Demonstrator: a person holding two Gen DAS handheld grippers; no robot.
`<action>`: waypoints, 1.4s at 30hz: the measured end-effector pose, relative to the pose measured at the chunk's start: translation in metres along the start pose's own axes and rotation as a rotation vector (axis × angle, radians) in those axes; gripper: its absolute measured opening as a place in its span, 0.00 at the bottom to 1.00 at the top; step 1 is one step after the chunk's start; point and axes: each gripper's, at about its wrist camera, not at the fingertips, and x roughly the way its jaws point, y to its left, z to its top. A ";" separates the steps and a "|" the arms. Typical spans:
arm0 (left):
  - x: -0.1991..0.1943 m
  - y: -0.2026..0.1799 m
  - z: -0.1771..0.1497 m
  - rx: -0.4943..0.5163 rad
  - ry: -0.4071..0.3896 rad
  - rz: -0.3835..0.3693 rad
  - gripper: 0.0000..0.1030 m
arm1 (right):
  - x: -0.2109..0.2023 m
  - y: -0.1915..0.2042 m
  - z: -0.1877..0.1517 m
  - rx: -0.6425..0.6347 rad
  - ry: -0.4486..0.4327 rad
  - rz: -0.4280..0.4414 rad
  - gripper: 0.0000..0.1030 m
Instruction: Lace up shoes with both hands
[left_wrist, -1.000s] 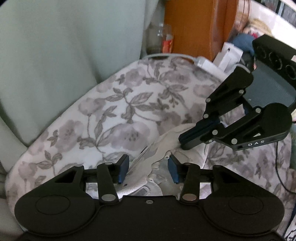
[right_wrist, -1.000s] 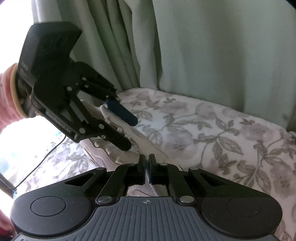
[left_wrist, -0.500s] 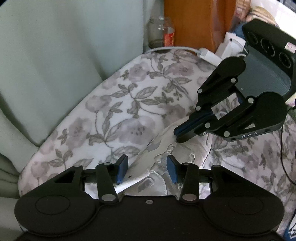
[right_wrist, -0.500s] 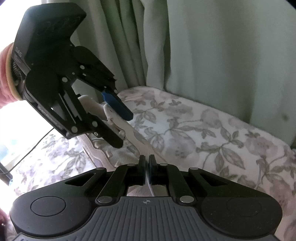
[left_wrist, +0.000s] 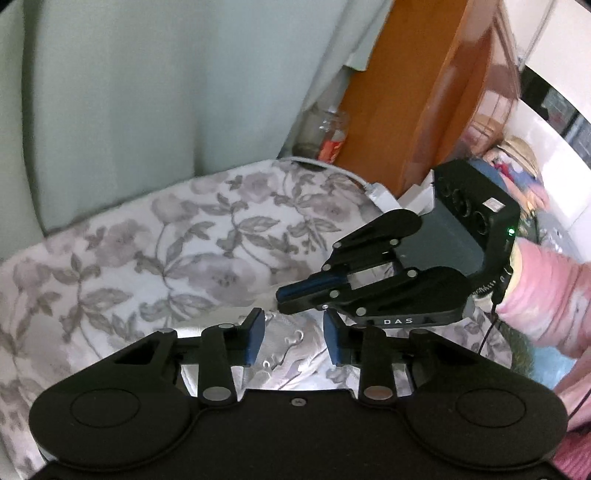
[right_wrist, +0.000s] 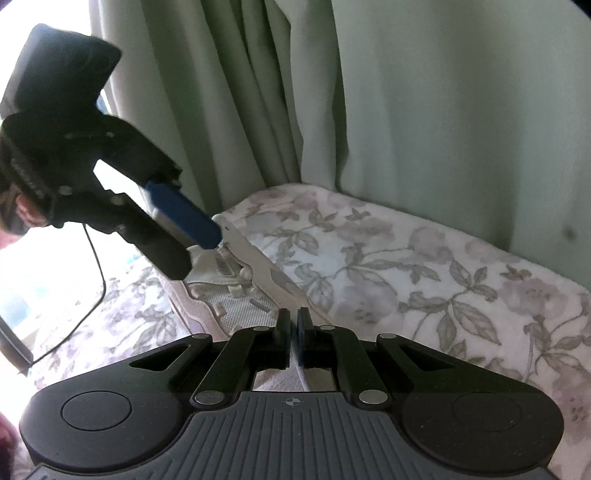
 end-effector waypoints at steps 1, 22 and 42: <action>0.004 0.002 -0.001 -0.026 0.011 -0.002 0.30 | 0.000 -0.001 -0.001 0.005 -0.006 0.003 0.03; 0.042 0.021 -0.008 -0.185 -0.006 0.025 0.24 | -0.004 -0.015 -0.015 0.083 -0.085 0.052 0.03; 0.036 0.013 -0.017 -0.143 -0.068 0.003 0.00 | -0.015 -0.015 -0.016 0.123 -0.100 0.015 0.06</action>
